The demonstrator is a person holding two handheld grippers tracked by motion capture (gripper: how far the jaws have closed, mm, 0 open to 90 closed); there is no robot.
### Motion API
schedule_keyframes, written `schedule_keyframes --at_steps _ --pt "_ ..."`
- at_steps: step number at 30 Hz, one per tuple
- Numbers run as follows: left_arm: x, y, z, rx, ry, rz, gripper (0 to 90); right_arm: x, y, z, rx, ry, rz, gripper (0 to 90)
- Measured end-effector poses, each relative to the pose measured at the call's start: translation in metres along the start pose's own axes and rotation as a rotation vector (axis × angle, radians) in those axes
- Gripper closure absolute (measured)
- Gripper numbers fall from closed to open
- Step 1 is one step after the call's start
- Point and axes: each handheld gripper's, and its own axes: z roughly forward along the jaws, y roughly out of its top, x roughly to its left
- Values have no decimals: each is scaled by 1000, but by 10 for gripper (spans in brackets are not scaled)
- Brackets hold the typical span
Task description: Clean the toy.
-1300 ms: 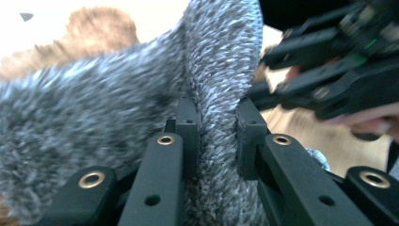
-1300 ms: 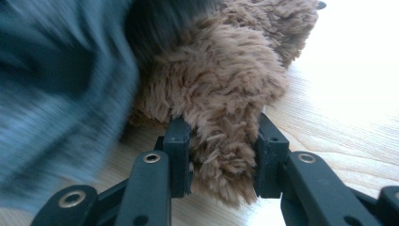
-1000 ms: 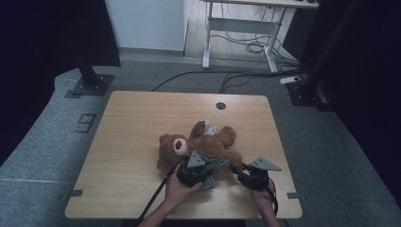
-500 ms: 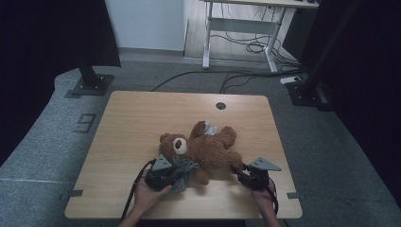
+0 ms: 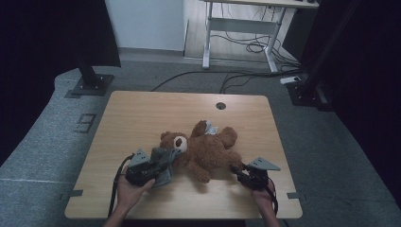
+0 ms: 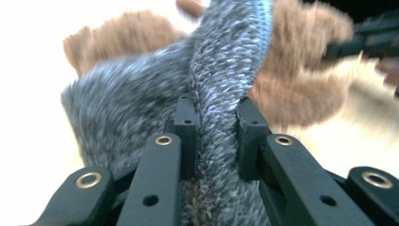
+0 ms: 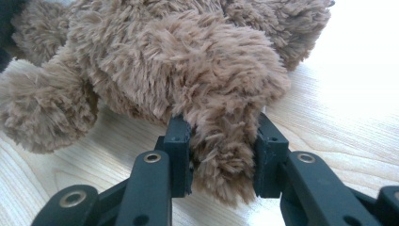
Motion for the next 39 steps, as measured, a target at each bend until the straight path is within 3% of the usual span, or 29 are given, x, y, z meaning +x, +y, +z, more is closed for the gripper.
schedule_keyframes --at_steps 5,8,13,17,21,24,29,32,36,39 --pt "-5 40 14 -36 22 49 743 0 -1 1 1 1 0 655" --pt "-9 65 30 -25 35 82 743 -1 -1 1 4 3 -2 655" --pt "-8 86 58 21 70 97 742 -2 -3 2 9 6 5 655" --pt "-6 82 71 65 64 81 742 -2 -3 1 10 11 5 654" --pt "-7 69 76 64 49 63 741 -3 -4 1 10 21 -9 633" --pt "-7 64 75 60 41 57 745 -2 -2 -2 10 10 -35 548" --pt "-10 56 75 80 16 56 749 -3 5 -10 -41 8 2 324" --pt "-16 50 74 72 11 65 750 0 14 -11 -57 7 9 261" --pt "-19 41 72 55 -6 64 754 5 27 -2 -36 47 7 214" --pt "-20 38 69 54 -15 63 755 9 35 15 -3 43 10 158"
